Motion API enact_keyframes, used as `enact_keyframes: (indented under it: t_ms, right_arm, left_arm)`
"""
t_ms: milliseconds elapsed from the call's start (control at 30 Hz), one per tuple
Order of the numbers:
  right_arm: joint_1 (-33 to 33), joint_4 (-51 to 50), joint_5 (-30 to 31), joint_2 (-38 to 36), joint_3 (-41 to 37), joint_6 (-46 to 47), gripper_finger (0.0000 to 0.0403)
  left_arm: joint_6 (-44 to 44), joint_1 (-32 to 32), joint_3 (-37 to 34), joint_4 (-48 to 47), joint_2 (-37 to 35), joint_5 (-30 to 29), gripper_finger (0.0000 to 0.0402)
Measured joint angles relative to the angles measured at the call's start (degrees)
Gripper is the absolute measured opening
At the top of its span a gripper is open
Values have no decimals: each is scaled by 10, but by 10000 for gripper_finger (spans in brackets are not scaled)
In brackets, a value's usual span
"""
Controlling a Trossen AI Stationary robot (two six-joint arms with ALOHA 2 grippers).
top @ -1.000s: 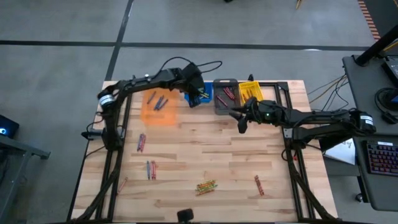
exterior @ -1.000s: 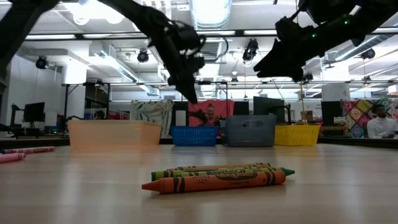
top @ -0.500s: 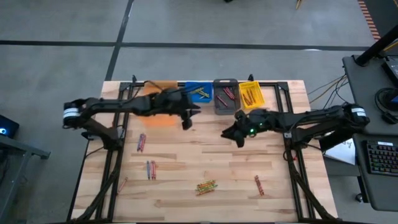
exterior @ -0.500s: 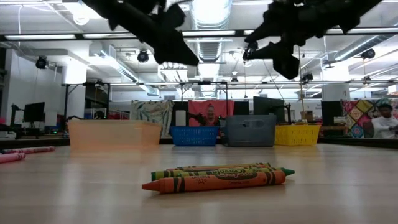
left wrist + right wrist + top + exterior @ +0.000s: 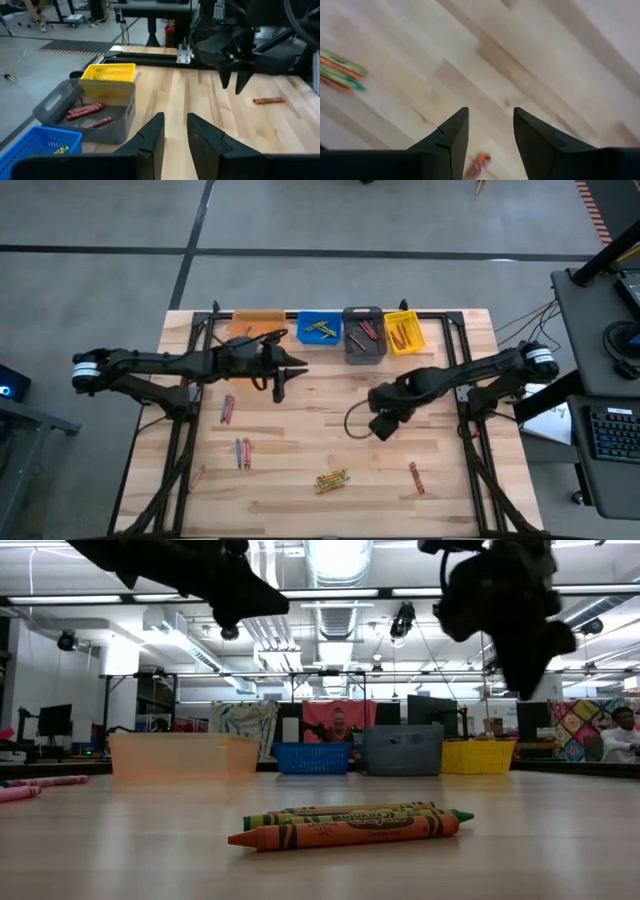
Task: Sort crayons
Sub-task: Put the orange crayon into the yellow bin
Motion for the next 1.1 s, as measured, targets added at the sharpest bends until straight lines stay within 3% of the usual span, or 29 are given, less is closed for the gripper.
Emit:
enact_keyframes:
  t_ms: [167,667,867,1100]
  right_arm:
    - [57,-61,1,24,32,76,144]
    - [233,-2,0,58,15,365,144]
    - [257,6,-55,104,29,414,144]
    - [274,5,-65,165,47,432,144]
  left_arm:
    - [-13,-4,-14,5,-19,0,64]
    - [-67,-39,-21,1,-13,3,64]
    - [-65,-54,-21,2,-14,3,64]
    - [-71,-54,-21,3,-14,3,64]
